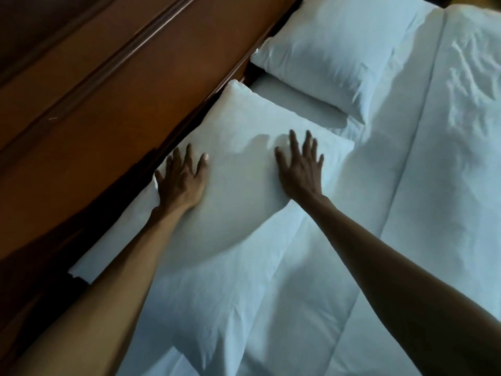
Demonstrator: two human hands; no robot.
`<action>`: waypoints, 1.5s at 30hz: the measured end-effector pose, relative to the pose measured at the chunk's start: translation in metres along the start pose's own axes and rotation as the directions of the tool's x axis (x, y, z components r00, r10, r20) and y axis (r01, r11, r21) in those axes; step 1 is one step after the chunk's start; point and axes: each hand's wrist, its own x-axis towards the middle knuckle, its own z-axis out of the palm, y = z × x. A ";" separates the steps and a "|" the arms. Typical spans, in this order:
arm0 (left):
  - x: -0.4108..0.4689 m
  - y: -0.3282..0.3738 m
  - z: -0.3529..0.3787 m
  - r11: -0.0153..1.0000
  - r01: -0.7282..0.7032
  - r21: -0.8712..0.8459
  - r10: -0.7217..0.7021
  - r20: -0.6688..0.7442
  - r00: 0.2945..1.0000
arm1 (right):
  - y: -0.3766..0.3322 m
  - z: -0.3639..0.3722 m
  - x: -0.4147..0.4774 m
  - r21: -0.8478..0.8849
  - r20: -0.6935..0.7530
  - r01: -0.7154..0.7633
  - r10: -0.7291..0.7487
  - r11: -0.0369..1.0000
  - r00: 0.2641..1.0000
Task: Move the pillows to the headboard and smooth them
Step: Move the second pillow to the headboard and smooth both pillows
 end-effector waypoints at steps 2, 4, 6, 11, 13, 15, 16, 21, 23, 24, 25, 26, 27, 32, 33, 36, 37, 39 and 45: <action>-0.017 -0.008 0.008 0.994 -0.112 0.006 0.112 -0.020 0.993 | -0.004 0.005 -0.008 -0.060 0.084 0.245 -0.240 0.968 0.967; -0.027 -0.029 0.013 0.993 -0.118 -0.014 0.118 -0.044 0.992 | 0.008 0.012 -0.016 -0.113 0.144 0.352 -0.335 0.929 0.931; -0.027 -0.047 0.011 1.000 -0.014 -0.019 0.014 -0.018 1.000 | 0.023 0.013 -0.014 -0.122 0.098 0.294 -0.283 0.948 0.954; -0.006 -0.007 -0.009 0.980 0.196 -0.045 -0.197 -0.036 0.980 | 0.047 -0.003 0.006 -0.007 0.101 -0.210 0.210 0.978 0.972; 0.006 0.039 -0.009 0.988 0.102 -0.119 -0.119 -0.151 0.981 | 0.043 -0.010 0.013 0.067 0.012 -0.197 0.197 0.978 0.980; 0.019 0.088 -0.002 0.987 -0.093 -0.134 0.065 -0.202 0.977 | 0.038 -0.014 0.018 0.120 -0.074 0.029 -0.021 0.992 0.997; 0.027 0.110 0.004 0.975 -0.197 -0.106 0.173 -0.203 0.964 | 0.039 -0.015 0.020 0.088 -0.054 0.154 -0.149 0.984 0.987; 0.078 0.165 0.031 0.902 -0.410 0.134 0.420 -0.058 0.906 | 0.078 -0.010 0.037 -0.086 0.095 0.074 -0.066 0.994 0.993; 0.090 0.167 0.039 0.908 -0.378 0.183 0.393 -0.056 0.918 | 0.088 -0.009 0.052 -0.051 0.060 -0.029 0.032 0.998 0.998; 0.094 0.167 0.044 0.910 -0.368 0.192 0.386 -0.064 0.920 | 0.091 -0.008 0.060 -0.045 0.036 -0.022 0.023 0.999 0.999; 0.096 0.166 0.048 0.912 -0.361 0.195 0.379 -0.069 0.923 | 0.092 -0.008 0.068 -0.036 0.012 -0.007 0.007 0.999 1.000; 0.099 0.165 0.052 0.914 -0.357 0.193 0.376 -0.072 0.924 | 0.091 -0.009 0.078 -0.010 -0.012 -0.013 0.013 1.000 1.000; 0.103 0.165 0.054 0.916 -0.352 0.194 0.371 -0.074 0.926 | 0.091 -0.012 0.089 0.029 -0.033 -0.050 0.051 0.998 0.998; 0.133 0.179 0.058 0.929 -0.322 0.184 0.340 -0.075 0.937 | 0.108 -0.034 0.153 0.326 -0.129 -0.350 0.408 0.878 0.904; 0.140 0.183 0.060 0.928 -0.323 0.185 0.341 -0.075 0.937 | 0.116 -0.038 0.167 0.342 -0.153 -0.375 0.445 0.862 0.882; 0.158 0.191 0.069 0.926 -0.327 0.191 0.351 -0.109 0.930 | 0.142 -0.047 0.199 0.314 -0.219 -0.404 0.479 0.859 0.850; 0.163 0.192 0.073 0.927 -0.323 0.188 0.349 -0.123 0.929 | 0.152 -0.050 0.208 0.293 -0.231 -0.411 0.481 0.863 0.846; 0.170 0.191 0.082 0.932 -0.314 0.183 0.342 -0.153 0.927 | 0.170 -0.051 0.225 0.247 -0.229 -0.431 0.485 0.868 0.844; 0.176 0.188 0.107 0.922 -0.342 0.183 0.381 -0.260 0.887 | 0.202 -0.030 0.247 0.156 -0.202 -0.432 0.457 0.888 0.866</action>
